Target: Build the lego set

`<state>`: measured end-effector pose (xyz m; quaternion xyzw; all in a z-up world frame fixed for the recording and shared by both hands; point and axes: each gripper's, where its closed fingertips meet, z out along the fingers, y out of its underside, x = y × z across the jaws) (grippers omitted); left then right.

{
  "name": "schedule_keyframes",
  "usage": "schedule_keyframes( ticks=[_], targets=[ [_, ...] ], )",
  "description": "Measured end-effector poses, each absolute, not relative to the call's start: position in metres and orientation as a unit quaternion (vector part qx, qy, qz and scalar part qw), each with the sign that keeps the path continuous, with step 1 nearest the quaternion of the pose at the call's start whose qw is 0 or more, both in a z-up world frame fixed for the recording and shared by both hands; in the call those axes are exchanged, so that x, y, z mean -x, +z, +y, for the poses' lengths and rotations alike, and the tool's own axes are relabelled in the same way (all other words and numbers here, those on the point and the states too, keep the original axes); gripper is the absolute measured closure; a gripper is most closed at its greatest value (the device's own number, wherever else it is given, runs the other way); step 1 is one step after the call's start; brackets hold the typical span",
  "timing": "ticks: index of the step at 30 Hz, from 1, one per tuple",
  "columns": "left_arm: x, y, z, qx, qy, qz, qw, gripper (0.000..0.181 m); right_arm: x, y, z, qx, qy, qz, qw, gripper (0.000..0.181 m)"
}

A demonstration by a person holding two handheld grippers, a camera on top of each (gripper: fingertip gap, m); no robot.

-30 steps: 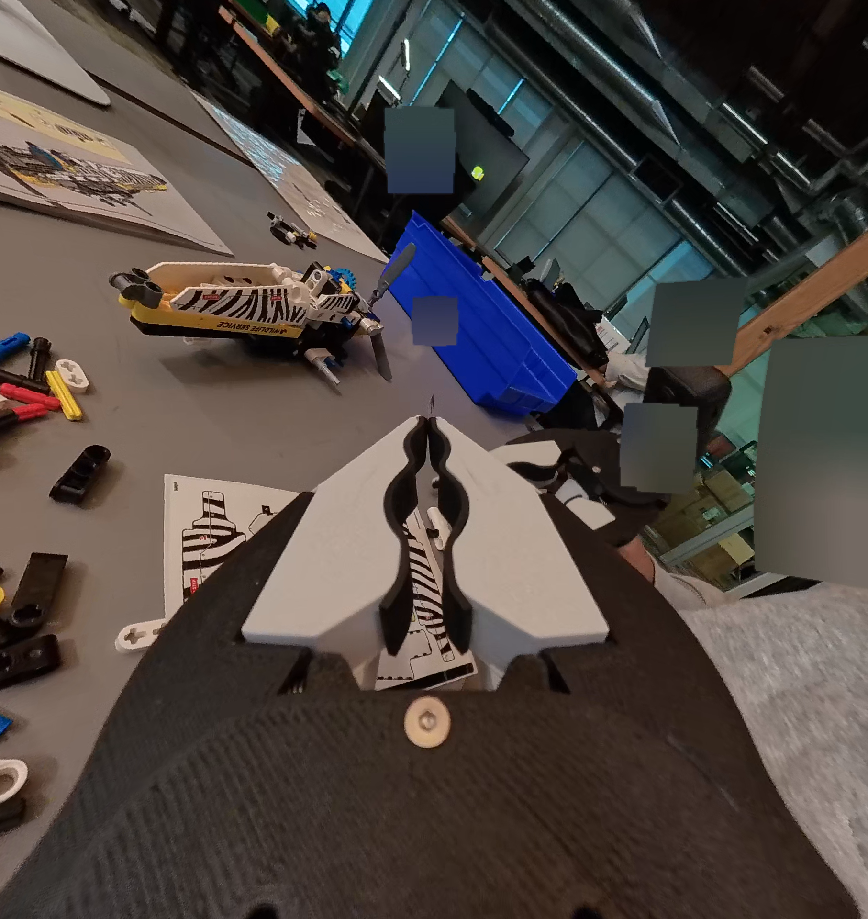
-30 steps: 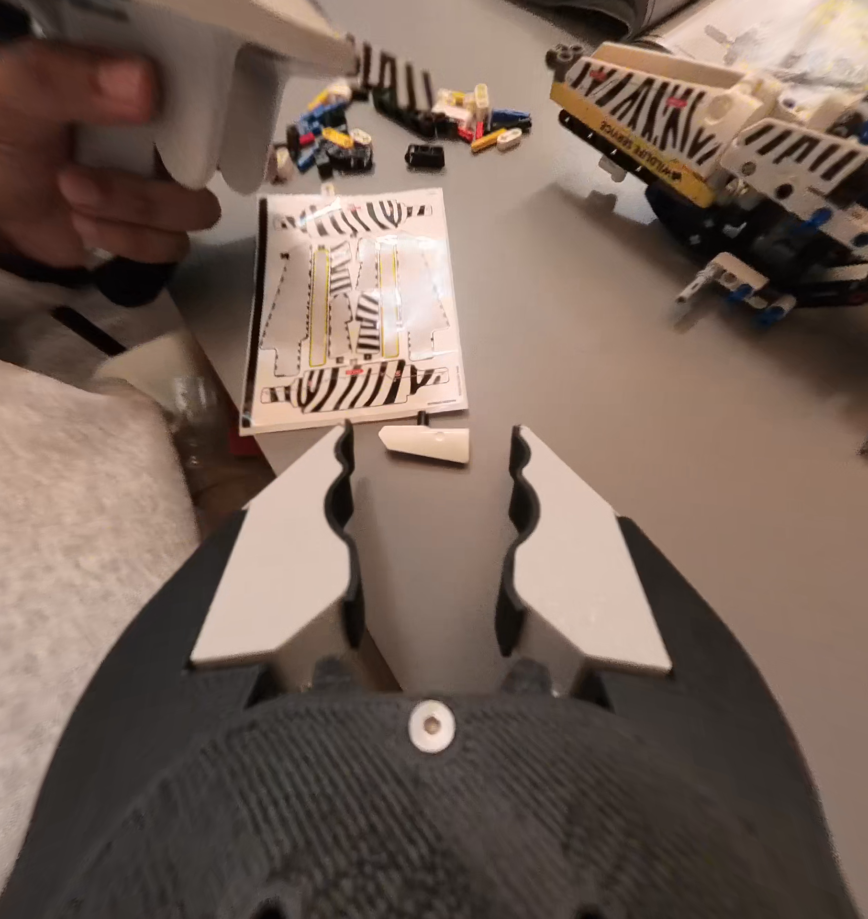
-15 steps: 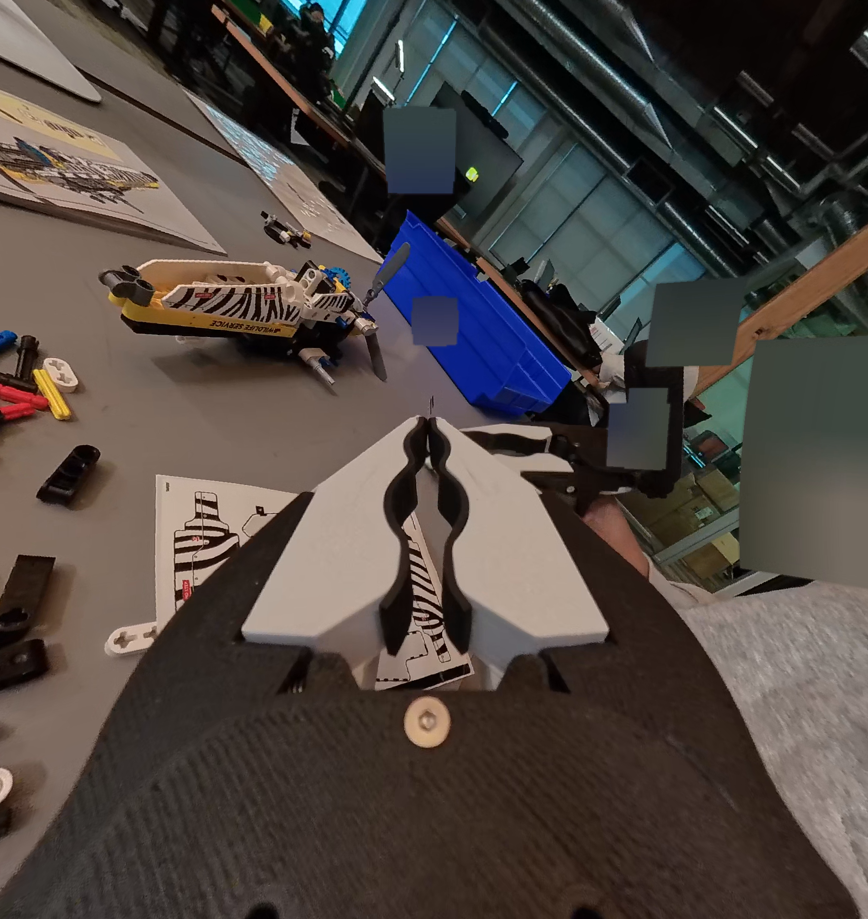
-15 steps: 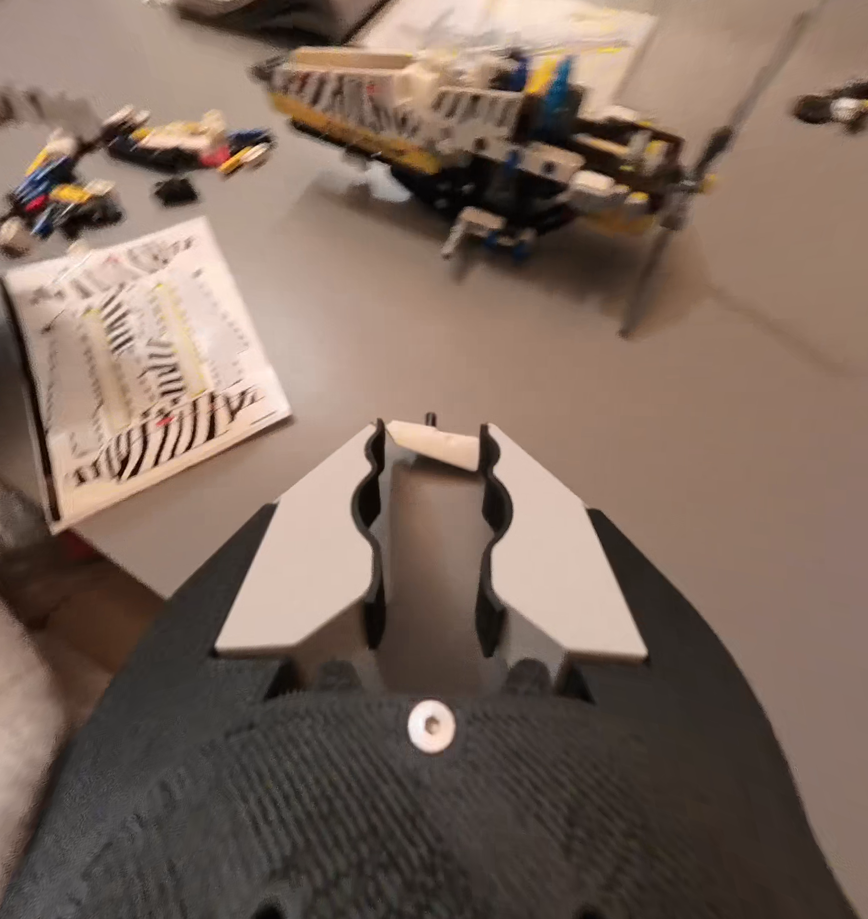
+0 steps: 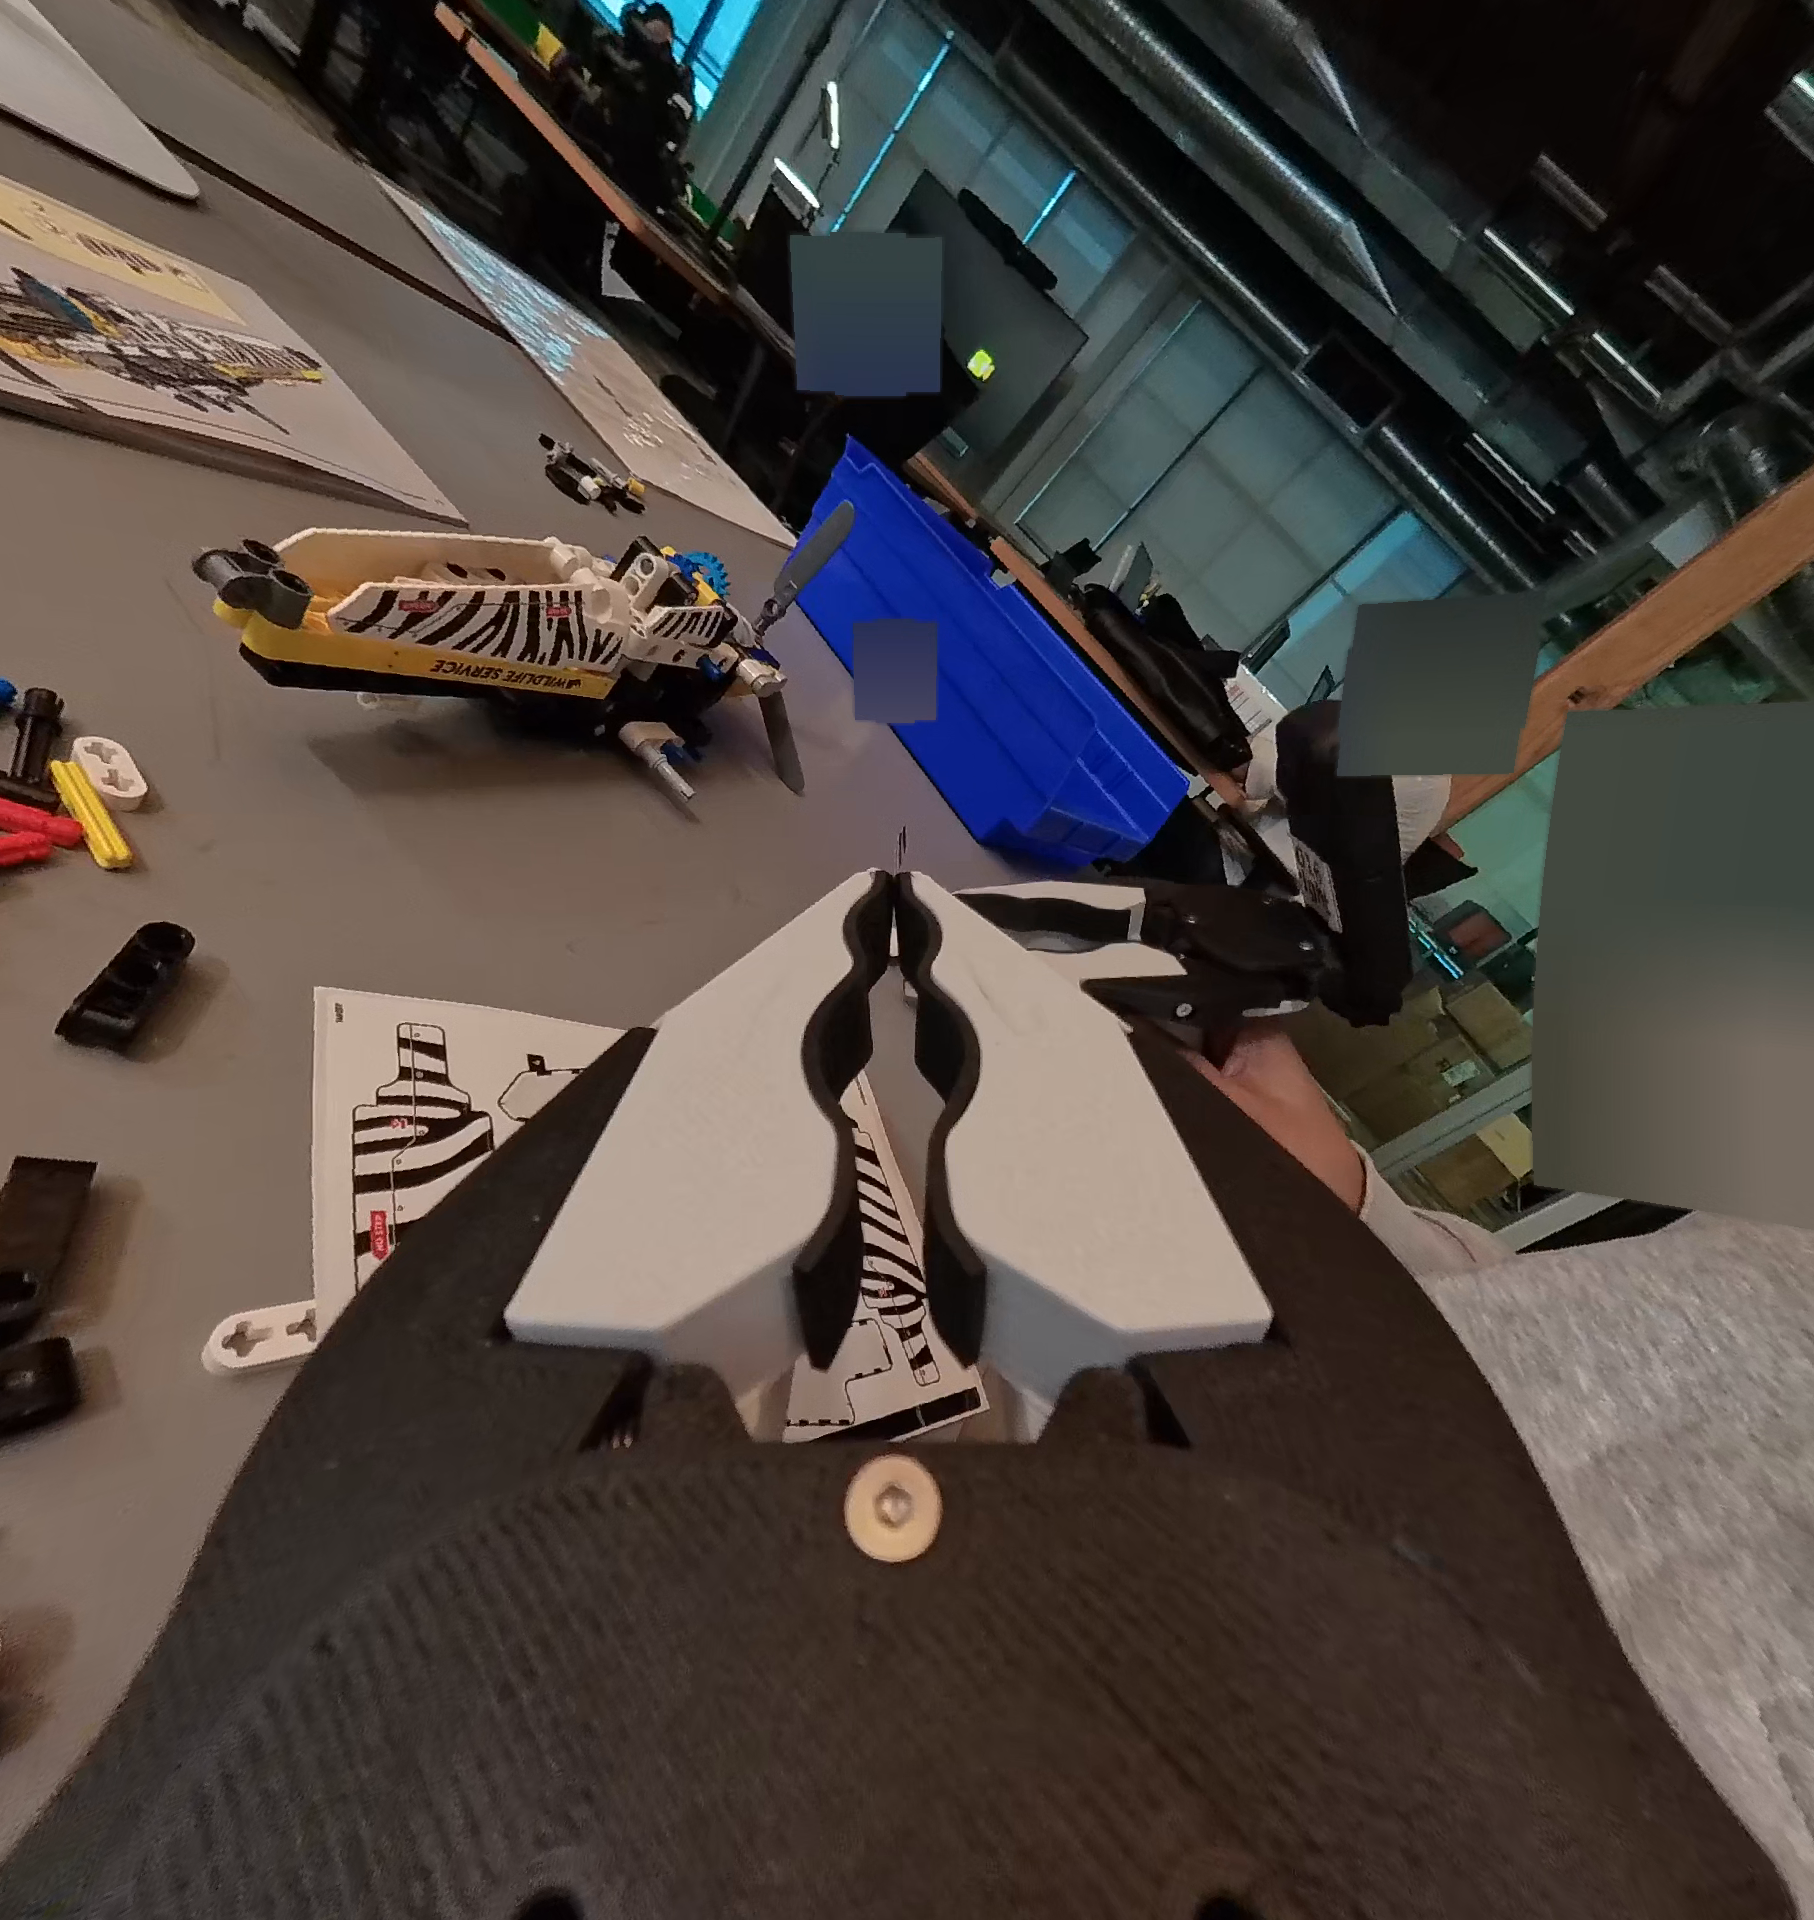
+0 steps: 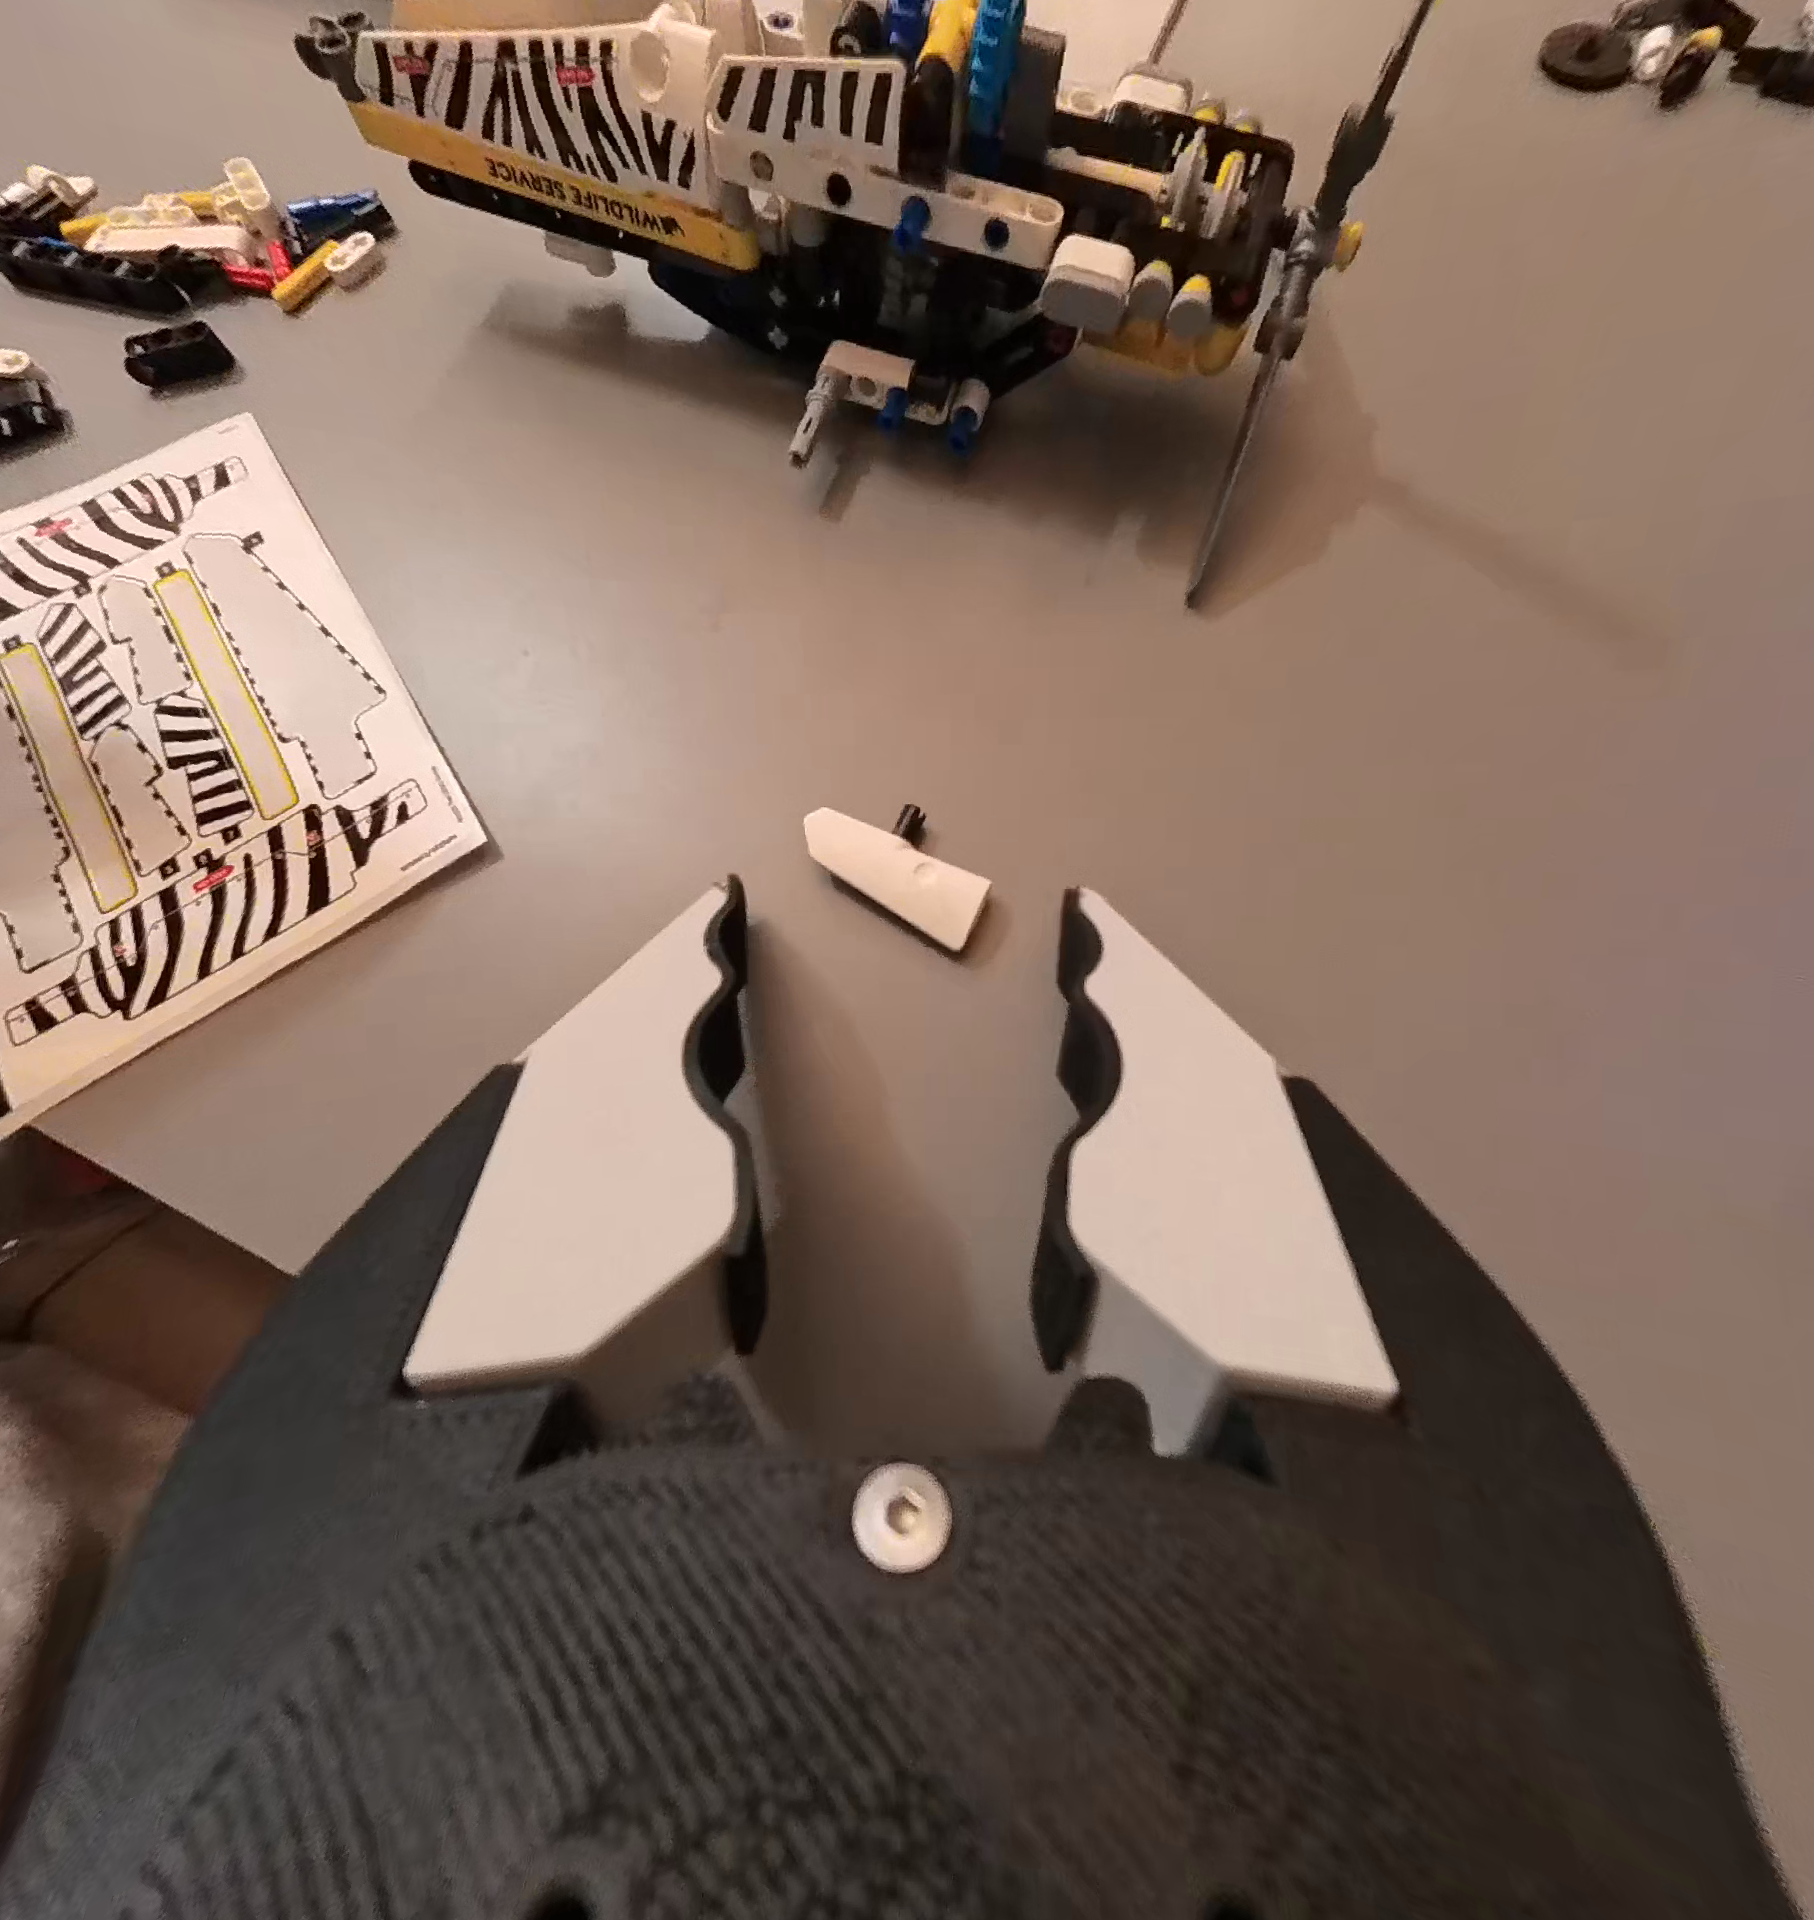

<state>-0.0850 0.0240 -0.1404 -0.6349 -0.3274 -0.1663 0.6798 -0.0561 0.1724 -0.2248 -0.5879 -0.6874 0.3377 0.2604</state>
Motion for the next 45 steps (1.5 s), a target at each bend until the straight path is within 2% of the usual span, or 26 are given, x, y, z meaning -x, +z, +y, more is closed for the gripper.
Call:
schedule_keyframes(
  ticks=[4, 9, 12, 15, 17, 20, 22, 24, 27, 28, 31, 35, 36, 39, 43, 45],
  targets=[
    [0.084, -0.141, 0.025, 0.636, -0.168, -0.327, 0.679, 0.181, 0.058, -0.226, 0.173, 0.585, 0.333, -0.692, 0.260, 0.130],
    [0.084, -0.144, 0.026, 0.636, -0.171, -0.328, 0.677, 0.181, 0.059, -0.225, 0.171, 0.582, 0.338, -0.694, 0.254, 0.129],
    [0.082, -0.144, 0.028, 0.637, -0.177, -0.326, 0.675, 0.181, 0.059, -0.221, 0.172, 0.578, 0.351, -0.691, 0.253, 0.123],
    [0.078, -0.144, 0.032, 0.636, -0.192, -0.323, 0.674, 0.181, 0.062, -0.205, 0.178, 0.564, 0.370, -0.681, 0.286, 0.125],
    [0.076, -0.144, 0.034, 0.631, -0.201, -0.324, 0.676, 0.181, 0.065, -0.188, 0.177, 0.544, 0.396, -0.668, 0.318, 0.129],
    [0.075, -0.144, 0.036, 0.631, -0.194, -0.324, 0.677, 0.181, 0.068, -0.159, 0.167, 0.497, 0.443, -0.649, 0.368, 0.148],
    [0.076, -0.143, 0.036, 0.633, -0.180, -0.323, 0.680, 0.181, 0.067, -0.146, 0.157, 0.463, 0.458, -0.648, 0.394, 0.153],
    [0.076, -0.142, 0.037, 0.631, -0.179, -0.323, 0.682, 0.181, 0.067, -0.139, 0.146, 0.436, 0.463, -0.650, 0.415, 0.150],
    [0.075, -0.143, 0.040, 0.629, -0.187, -0.326, 0.680, 0.181, 0.067, -0.131, 0.137, 0.421, 0.484, -0.628, 0.441, 0.133],
    [0.075, -0.144, 0.041, 0.631, -0.186, -0.326, 0.679, 0.181, 0.067, -0.127, 0.135, 0.418, 0.499, -0.616, 0.445, 0.132],
    [0.072, -0.143, 0.044, 0.634, -0.188, -0.322, 0.678, 0.181, 0.066, -0.119, 0.130, 0.419, 0.546, -0.588, 0.424, 0.137],
    [0.068, -0.140, 0.050, 0.621, -0.220, -0.326, 0.678, 0.181, 0.068, -0.136, 0.128, 0.439, 0.530, -0.622, 0.374, 0.177],
    [0.067, -0.140, 0.051, 0.615, -0.233, -0.329, 0.677, 0.181, 0.068, -0.139, 0.127, 0.440, 0.526, -0.628, 0.367, 0.179],
    [0.067, -0.141, 0.052, 0.602, -0.260, -0.340, 0.674, 0.181, 0.067, -0.140, 0.120, 0.434, 0.539, -0.637, 0.340, 0.178],
    [0.066, -0.142, 0.052, 0.598, -0.273, -0.344, 0.671, 0.181, 0.055, -0.137, 0.094, 0.399, 0.599, -0.653, 0.237, 0.168],
    [0.065, -0.142, 0.054, 0.604, -0.268, -0.338, 0.670, 0.181, 0.051, -0.129, 0.086, 0.381, 0.638, -0.640, 0.196, 0.169]
  ],
)
